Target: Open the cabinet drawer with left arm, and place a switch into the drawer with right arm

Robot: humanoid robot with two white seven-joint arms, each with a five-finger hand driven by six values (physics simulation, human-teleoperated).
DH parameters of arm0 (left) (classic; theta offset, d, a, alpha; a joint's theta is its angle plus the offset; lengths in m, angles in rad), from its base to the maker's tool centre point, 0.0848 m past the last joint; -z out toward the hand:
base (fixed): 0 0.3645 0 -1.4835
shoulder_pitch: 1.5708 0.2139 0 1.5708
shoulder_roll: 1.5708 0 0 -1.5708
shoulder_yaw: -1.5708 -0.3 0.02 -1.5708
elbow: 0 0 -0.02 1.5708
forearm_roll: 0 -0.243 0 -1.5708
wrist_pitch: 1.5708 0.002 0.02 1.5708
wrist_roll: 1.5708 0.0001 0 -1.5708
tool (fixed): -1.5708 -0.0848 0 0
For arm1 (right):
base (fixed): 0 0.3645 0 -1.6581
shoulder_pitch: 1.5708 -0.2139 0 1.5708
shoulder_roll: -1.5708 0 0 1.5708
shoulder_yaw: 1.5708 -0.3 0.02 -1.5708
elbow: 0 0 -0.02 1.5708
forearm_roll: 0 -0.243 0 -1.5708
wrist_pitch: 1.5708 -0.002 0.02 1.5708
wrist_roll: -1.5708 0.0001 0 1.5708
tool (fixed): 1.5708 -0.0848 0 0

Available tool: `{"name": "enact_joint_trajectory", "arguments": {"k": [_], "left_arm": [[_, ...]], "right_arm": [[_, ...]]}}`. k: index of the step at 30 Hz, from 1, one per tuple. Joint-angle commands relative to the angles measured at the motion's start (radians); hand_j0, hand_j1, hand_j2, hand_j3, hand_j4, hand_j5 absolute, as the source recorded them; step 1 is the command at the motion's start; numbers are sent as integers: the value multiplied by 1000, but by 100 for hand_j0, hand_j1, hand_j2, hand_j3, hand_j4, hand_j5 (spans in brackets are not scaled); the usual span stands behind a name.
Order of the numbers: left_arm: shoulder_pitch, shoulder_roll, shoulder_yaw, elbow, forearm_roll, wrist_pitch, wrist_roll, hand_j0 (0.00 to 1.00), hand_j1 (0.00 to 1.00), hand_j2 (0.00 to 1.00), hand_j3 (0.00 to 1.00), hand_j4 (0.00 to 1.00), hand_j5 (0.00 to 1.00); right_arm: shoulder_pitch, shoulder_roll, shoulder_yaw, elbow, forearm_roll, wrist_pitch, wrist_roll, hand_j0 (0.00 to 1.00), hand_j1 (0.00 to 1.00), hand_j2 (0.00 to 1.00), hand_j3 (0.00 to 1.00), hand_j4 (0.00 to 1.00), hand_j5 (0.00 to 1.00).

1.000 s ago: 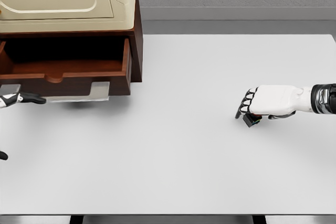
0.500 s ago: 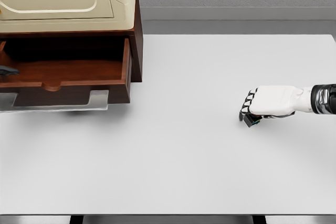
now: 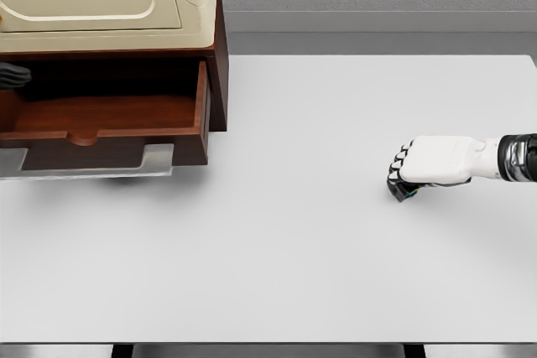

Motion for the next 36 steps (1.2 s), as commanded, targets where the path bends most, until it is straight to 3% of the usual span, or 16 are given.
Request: {"name": "enact_joint_trajectory", "arguments": {"k": [1, 3, 8, 22, 36], "left_arm": [[0, -3, 2, 0, 4, -2, 0, 100, 100, 100, 100, 100, 100], [-1, 1, 3, -1, 3, -48, 0, 100, 100, 100, 100, 100, 100], [-8, 0, -3, -4, 3, -241, 0, 100, 100, 100, 100, 100, 100], [-8, -11, -3, -1, 3, -227, 0, 100, 100, 100, 100, 100, 100], [-8, -11, -1, 0, 3, -229, 0, 100, 100, 100, 100, 100, 100]], "right_arm": [[0, -1, -1, 1, -5, 2, 0, 49, 49, 49, 49, 49, 49], [-2, -1, -2, 13, -8, 2, 0, 43, 43, 43, 43, 43, 43], [-2, 0, -7, 22, -15, 2, 0, 40, 40, 40, 40, 40, 40], [-48, 37, -30, 44, -51, 2, 0, 33, 33, 33, 33, 33, 33], [-232, 198, -19, 41, -57, 2, 0, 34, 34, 34, 34, 34, 34]]}}
